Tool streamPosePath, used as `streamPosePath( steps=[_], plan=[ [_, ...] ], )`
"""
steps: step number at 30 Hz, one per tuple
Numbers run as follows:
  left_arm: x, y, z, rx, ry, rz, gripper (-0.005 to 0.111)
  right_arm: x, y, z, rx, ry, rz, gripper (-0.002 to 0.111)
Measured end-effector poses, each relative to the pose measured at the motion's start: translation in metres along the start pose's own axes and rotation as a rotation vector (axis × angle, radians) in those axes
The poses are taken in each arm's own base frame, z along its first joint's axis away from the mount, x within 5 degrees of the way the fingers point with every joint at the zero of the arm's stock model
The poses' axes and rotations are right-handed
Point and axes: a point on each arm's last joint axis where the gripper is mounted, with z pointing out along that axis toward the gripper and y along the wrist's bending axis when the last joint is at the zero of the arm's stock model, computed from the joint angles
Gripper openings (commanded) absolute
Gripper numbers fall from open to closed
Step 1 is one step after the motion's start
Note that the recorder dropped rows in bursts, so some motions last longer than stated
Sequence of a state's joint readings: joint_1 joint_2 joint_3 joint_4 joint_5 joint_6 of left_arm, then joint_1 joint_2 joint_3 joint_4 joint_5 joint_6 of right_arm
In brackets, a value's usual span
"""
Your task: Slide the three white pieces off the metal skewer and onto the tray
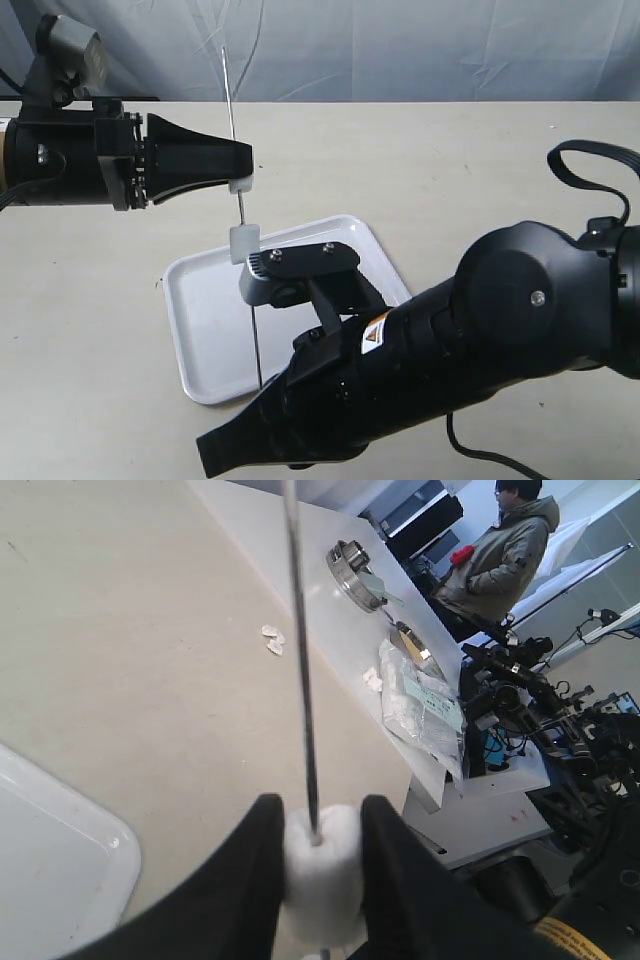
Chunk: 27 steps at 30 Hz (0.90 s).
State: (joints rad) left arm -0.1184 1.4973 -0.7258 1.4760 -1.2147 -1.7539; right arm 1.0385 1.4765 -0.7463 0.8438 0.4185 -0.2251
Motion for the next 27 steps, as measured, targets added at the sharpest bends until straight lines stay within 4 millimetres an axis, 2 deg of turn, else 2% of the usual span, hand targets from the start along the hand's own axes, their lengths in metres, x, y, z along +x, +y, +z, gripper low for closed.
streamPosePath(
  steps=[9,22,27],
  plan=[
    [0.000,0.000,0.000,0.000,0.000,0.000,0.019,0.000,0.000,0.000,-0.001,0.000,0.002,-0.001],
    [-0.001,0.000,0.000,0.002,-0.010,-0.002,0.019,0.001,0.001,0.000,-0.002,0.003,-0.002,-0.001],
    [-0.001,-0.001,0.000,0.010,-0.012,0.003,0.019,0.006,0.010,0.006,-0.011,-0.005,-0.030,-0.001]
  ],
)
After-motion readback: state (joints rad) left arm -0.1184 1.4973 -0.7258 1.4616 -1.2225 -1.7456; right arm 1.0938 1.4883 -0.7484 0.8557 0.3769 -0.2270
